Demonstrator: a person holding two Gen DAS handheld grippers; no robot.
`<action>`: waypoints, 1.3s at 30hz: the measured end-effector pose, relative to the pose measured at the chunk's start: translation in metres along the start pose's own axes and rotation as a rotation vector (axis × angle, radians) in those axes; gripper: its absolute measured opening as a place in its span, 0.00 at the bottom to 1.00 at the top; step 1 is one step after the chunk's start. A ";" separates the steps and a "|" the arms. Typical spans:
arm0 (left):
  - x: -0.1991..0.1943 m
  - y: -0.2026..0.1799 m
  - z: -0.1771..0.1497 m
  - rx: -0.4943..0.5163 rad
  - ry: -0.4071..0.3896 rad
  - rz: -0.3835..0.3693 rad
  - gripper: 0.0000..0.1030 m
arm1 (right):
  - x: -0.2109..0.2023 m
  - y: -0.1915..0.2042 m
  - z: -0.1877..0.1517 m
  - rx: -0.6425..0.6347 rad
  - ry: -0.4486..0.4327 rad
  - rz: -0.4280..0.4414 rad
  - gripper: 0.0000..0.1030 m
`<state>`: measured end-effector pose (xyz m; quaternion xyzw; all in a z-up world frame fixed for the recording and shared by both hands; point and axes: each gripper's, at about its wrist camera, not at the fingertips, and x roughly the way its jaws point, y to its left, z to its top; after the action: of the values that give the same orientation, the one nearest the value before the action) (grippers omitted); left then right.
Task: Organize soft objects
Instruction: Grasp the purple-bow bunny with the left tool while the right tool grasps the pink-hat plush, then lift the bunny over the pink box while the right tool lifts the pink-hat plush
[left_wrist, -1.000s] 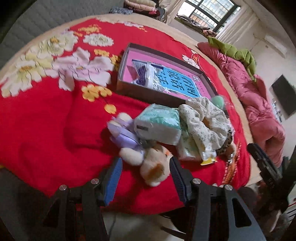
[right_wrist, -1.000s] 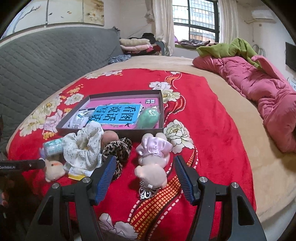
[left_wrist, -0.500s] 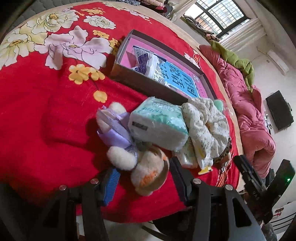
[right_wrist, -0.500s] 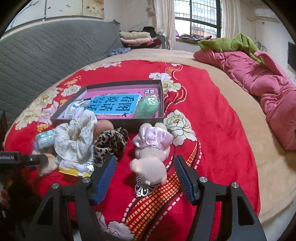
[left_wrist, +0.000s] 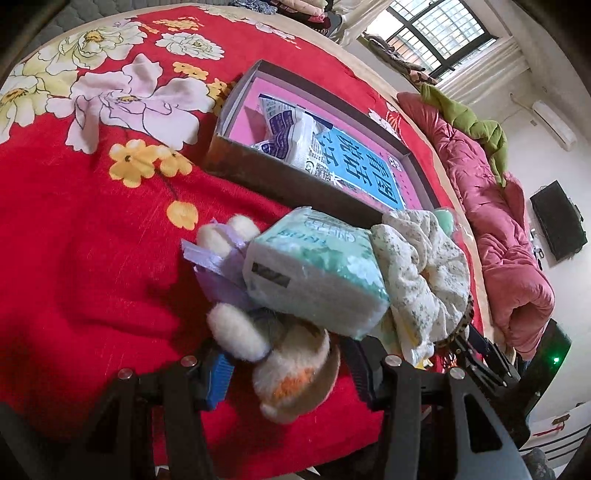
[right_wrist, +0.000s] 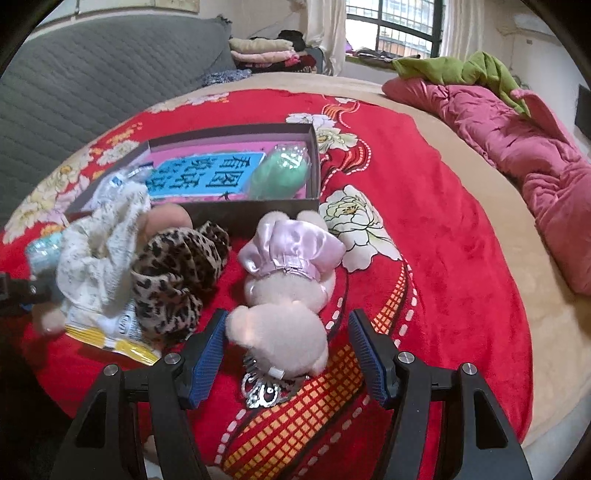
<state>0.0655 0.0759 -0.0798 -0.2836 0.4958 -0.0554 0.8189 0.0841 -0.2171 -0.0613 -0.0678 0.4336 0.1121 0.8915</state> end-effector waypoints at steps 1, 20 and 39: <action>0.001 -0.001 0.001 0.000 -0.002 0.000 0.51 | 0.002 0.001 0.000 -0.008 0.003 -0.003 0.65; -0.004 0.000 -0.008 0.086 0.001 0.016 0.41 | -0.008 0.000 -0.004 -0.041 -0.040 0.015 0.37; -0.060 0.008 -0.016 0.091 -0.120 0.124 0.40 | -0.037 0.005 -0.004 -0.046 -0.101 0.038 0.37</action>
<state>0.0206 0.0986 -0.0422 -0.2176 0.4595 -0.0097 0.8611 0.0577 -0.2186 -0.0353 -0.0744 0.3867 0.1422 0.9081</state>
